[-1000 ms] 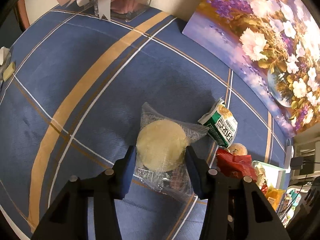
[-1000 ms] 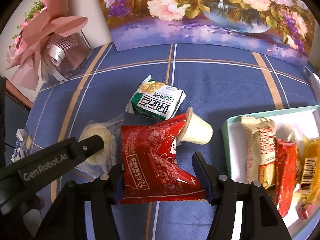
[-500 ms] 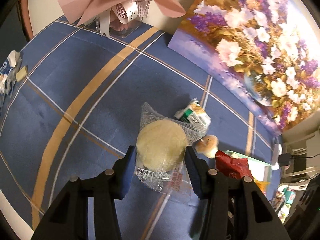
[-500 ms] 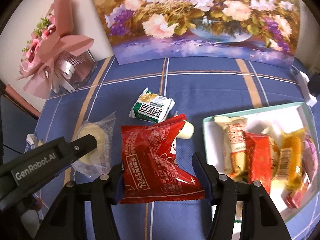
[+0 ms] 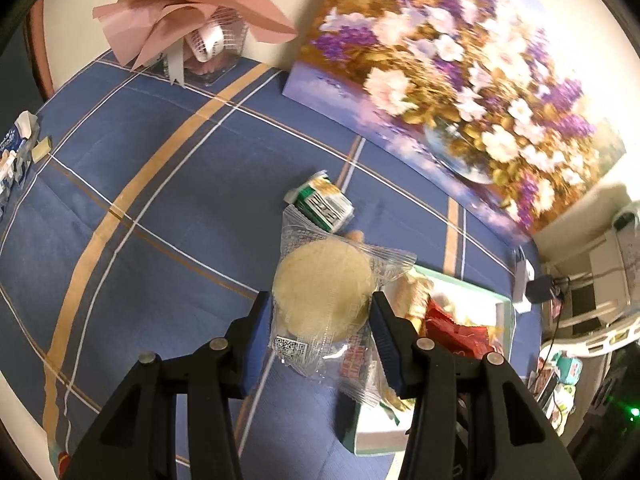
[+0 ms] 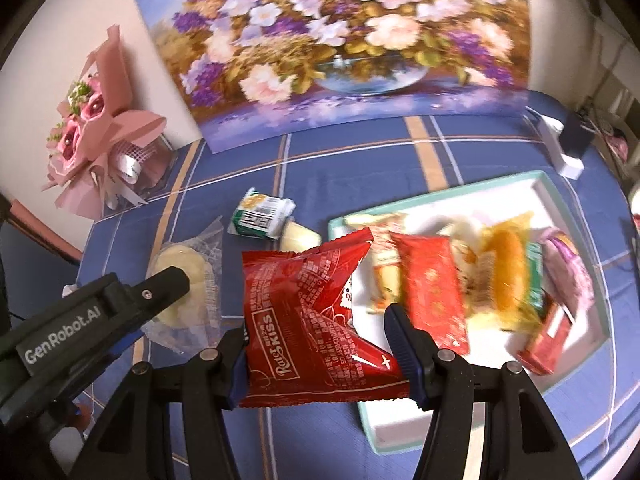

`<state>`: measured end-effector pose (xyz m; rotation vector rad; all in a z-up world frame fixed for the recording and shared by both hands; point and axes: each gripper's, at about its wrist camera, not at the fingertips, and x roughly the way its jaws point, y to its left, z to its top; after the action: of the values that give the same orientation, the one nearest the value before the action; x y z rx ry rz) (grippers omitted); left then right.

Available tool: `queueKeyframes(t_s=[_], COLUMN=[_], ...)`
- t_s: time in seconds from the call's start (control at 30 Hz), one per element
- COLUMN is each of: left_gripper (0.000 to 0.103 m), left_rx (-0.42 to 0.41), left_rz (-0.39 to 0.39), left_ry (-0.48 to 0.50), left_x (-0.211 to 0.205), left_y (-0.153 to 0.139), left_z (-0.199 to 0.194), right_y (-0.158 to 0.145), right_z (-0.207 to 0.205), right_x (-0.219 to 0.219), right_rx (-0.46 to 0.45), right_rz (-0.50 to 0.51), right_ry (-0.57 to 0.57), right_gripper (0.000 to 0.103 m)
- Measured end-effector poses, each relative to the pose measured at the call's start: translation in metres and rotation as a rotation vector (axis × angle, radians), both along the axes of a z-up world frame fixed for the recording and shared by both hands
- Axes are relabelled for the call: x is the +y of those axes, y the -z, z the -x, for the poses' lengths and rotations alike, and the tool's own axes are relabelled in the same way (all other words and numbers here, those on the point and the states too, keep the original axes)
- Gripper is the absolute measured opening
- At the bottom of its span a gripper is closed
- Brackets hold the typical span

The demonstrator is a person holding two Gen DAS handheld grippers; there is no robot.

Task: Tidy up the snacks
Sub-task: 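Carry the bun bag and red Rolls pack over the white tray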

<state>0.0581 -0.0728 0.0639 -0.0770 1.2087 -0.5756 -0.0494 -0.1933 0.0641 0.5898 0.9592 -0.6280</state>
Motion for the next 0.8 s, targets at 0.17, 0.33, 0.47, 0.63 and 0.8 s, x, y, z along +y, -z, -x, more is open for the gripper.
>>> queueKeyframes(t_s=[0.17,0.33,0.47,0.63,0.8], left_gripper=[0.051,0.051,0.051,0.051,0.051], left_rx=[-0.008,-0.001,-0.006,0.017,0.026], left_rz=[0.0,0.003,0.001,-0.004,-0.03], left_ry=[0.031,0.077,0.125,0.177,0.218], left_x=[-0.004,-0.015,-0.03,-0.048,-0.068], left_y=[-0.002,0.0,-0.001,0.008,0.021], left_z=[0.022,0.042,0.057,0.072,0.083], right_y=[-0.005,-0.011,-0.012,-0.012,-0.006], right_z=[0.027,0.051,0.075,0.102,0.125], right_x=[-0.007,-0.017,-0.031,-0.049,-0.071], right_rx=[-0.003,-0.005,-0.001,-0.004,0.002], right_rz=[-0.001,0.015,0.016,0.008,-0.013], right_ry=[0.033,0.07,0.116,0.178,0.24], right_gripper=[0.062,0.062,0.062,0.063,0.062])
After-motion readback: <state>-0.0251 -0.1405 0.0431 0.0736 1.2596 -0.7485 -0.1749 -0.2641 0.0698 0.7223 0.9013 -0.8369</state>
